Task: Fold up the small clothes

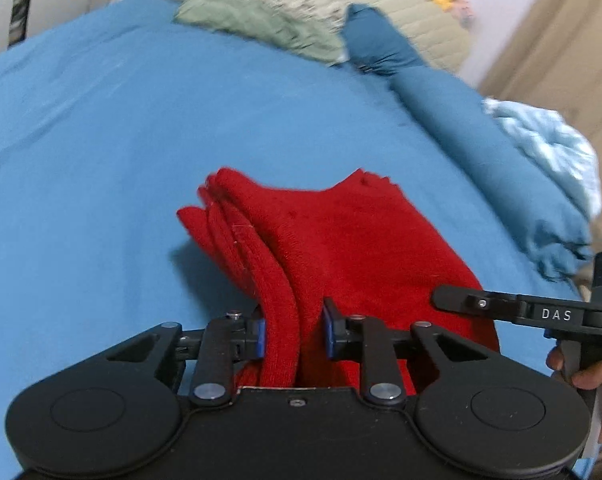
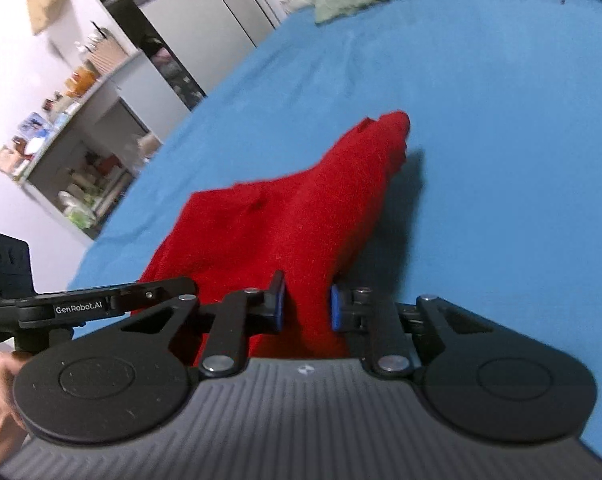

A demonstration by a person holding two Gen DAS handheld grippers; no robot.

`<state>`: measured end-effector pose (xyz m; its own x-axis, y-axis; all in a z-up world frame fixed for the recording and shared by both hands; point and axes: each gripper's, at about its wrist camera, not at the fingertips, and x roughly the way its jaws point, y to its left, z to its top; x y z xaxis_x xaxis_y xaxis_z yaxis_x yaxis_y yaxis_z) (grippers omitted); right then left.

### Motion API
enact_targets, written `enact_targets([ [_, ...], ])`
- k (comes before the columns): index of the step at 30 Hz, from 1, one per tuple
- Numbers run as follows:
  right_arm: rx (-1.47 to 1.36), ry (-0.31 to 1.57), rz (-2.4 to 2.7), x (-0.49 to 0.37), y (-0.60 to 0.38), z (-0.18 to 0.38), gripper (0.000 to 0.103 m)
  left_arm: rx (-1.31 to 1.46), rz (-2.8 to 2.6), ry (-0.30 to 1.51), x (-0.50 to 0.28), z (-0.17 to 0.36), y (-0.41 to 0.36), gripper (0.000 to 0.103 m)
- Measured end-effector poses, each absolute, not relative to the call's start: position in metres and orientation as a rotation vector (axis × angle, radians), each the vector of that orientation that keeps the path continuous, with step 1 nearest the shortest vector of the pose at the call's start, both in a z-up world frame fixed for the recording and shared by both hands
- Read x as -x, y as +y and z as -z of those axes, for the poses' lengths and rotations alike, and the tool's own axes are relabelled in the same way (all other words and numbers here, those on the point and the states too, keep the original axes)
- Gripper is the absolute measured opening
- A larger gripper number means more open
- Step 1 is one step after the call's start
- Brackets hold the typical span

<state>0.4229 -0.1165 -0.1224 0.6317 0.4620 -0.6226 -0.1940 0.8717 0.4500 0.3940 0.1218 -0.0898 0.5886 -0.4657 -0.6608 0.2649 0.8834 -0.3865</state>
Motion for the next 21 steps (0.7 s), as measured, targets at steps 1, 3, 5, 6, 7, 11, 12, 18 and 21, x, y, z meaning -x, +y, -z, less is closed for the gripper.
enact_targets([
  [1,-0.353,0.796,-0.395,-0.411,-0.121,0.113,0.036,0.249,0.441,0.827,-0.38,0.081,0.115,0.028],
  [3,-0.326,0.777,-0.397,-0.378,-0.134,0.095,0.036,0.239,0.474,0.811,-0.352,0.071,0.101,0.028],
  [5,-0.325,0.769,-0.38,-0.34,-0.152,0.084,0.036,0.215,0.501,0.8,-0.319,0.068,0.083,0.028],
  [6,-0.323,0.764,-0.369,-0.323,-0.159,0.083,0.037,0.206,0.513,0.798,-0.305,0.072,0.073,0.028],
  [7,-0.316,0.761,-0.357,-0.306,-0.166,0.084,0.037,0.189,0.517,0.802,-0.291,0.077,0.063,0.028],
  [11,-0.327,0.805,-0.294,-0.249,-0.19,0.122,0.037,0.202,0.484,0.876,-0.256,0.121,0.035,0.028],
  [12,-0.326,0.822,-0.269,-0.24,-0.193,0.135,0.038,0.197,0.458,0.89,-0.249,0.132,0.03,0.028],
  [18,-0.35,0.802,-0.225,-0.219,-0.203,0.164,0.048,0.151,0.35,0.831,-0.23,0.128,0.027,0.043],
  [21,-0.289,0.772,-0.206,-0.215,-0.196,0.147,0.086,0.063,0.29,0.771,-0.223,0.116,0.028,0.083],
])
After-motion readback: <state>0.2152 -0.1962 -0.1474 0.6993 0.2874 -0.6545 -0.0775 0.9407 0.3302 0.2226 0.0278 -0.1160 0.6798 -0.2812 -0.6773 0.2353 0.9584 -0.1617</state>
